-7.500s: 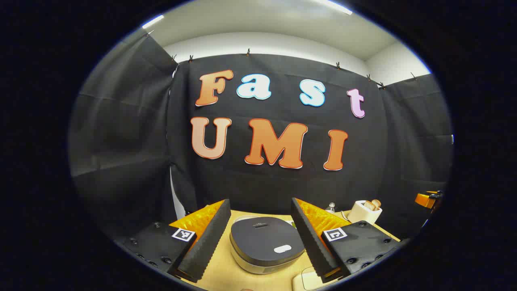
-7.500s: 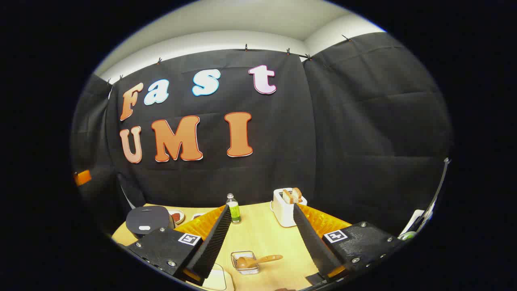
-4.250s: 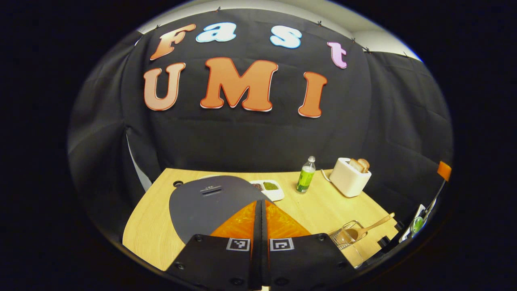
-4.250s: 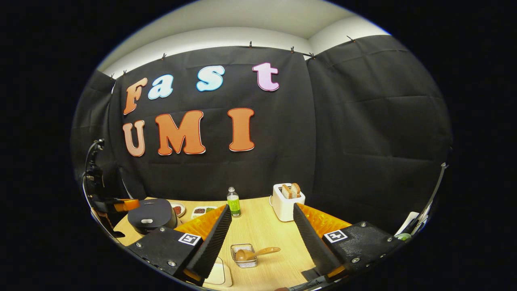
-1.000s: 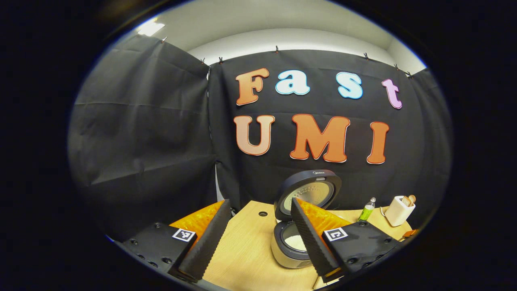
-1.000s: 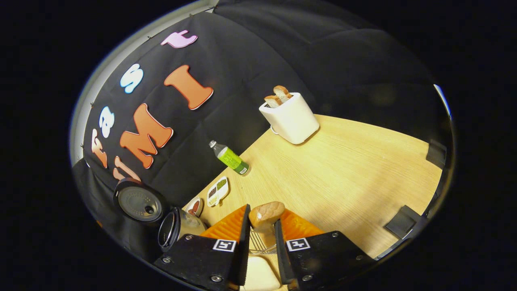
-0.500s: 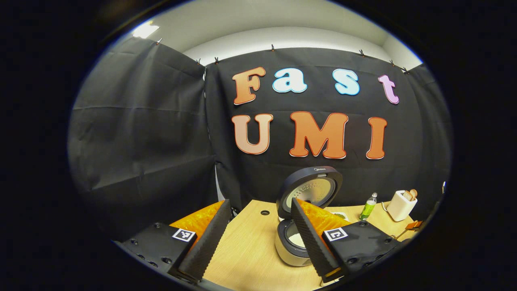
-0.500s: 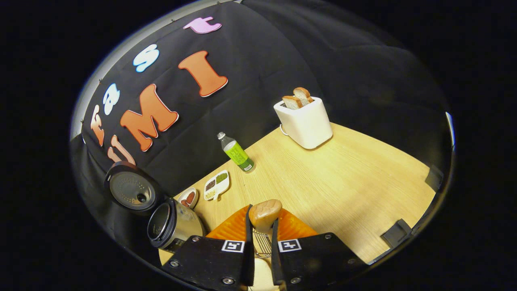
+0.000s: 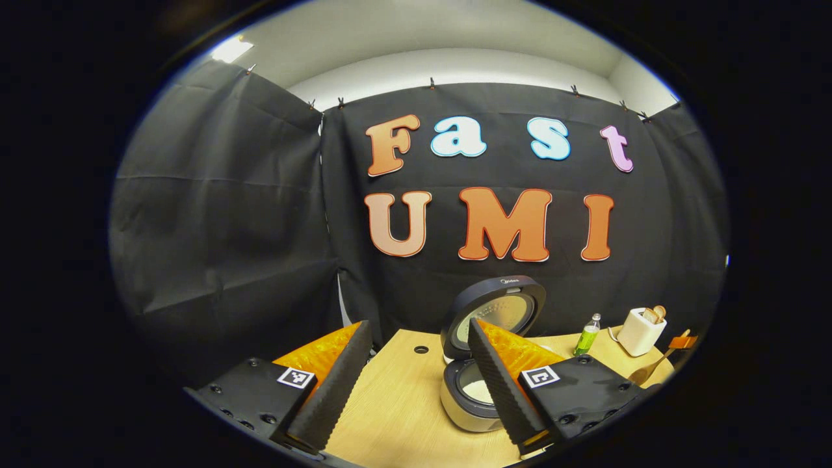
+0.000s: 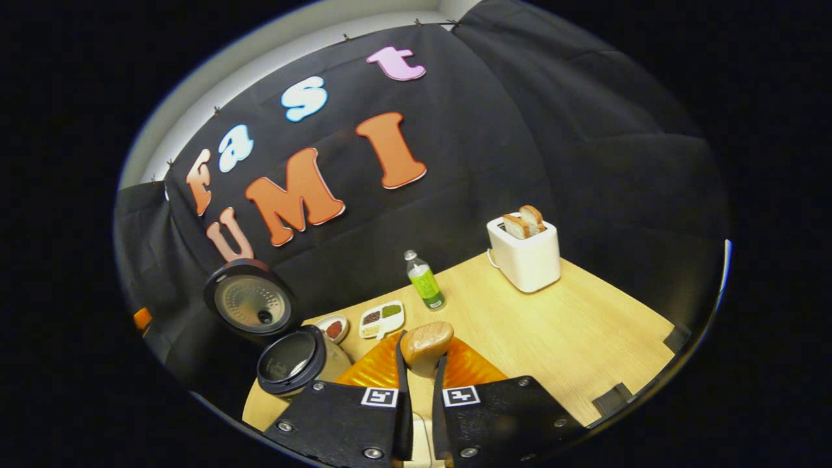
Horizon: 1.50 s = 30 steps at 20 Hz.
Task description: Close the left gripper, press the button to open the rice cooker; take a wooden spoon from the chopstick holder with the right hand, scoop a spoonful of rice and pour it into the rice cooker, then put the wooden spoon back into the chopstick holder.
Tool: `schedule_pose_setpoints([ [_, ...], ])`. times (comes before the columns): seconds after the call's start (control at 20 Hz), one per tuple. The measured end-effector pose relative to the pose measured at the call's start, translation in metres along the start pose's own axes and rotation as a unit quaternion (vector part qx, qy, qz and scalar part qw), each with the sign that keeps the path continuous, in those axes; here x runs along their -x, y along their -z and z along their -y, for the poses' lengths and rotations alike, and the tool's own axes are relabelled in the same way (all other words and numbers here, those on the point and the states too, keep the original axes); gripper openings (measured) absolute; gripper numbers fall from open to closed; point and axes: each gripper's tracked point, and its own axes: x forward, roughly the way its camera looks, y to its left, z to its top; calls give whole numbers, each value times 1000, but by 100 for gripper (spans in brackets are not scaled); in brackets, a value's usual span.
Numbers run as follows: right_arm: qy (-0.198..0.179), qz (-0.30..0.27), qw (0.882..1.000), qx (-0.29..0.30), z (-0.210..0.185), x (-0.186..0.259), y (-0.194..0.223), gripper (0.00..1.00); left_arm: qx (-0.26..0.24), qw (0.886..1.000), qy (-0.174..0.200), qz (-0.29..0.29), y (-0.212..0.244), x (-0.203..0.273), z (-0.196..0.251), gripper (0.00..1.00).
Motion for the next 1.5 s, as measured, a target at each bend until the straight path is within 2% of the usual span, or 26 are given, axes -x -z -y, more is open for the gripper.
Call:
schedule_pose_setpoints([
  [0.15,-28,-1,999,16,-35,19,5,11,2,1000,13,7,-4,-4,-2,98],
  [0.4,-65,-32,997,33,-78,28,49,11,7,999,32,4,0,-8,-9,98],
  [0.65,-25,-62,995,79,-69,14,102,11,-4,999,36,3,6,-11,-27,98],
  [0.95,22,-80,985,149,-55,1,143,11,-6,999,36,6,5,-16,-48,100],
  [1.1,34,-88,984,152,-55,6,155,11,-2,999,35,4,7,-19,-55,97],
  [1.2,40,-105,985,130,-58,11,165,11,1,999,38,4,9,-21,-56,98],
  [1.5,6,-142,990,-1,-93,23,187,11,9,999,48,-9,22,-27,-50,97],
])
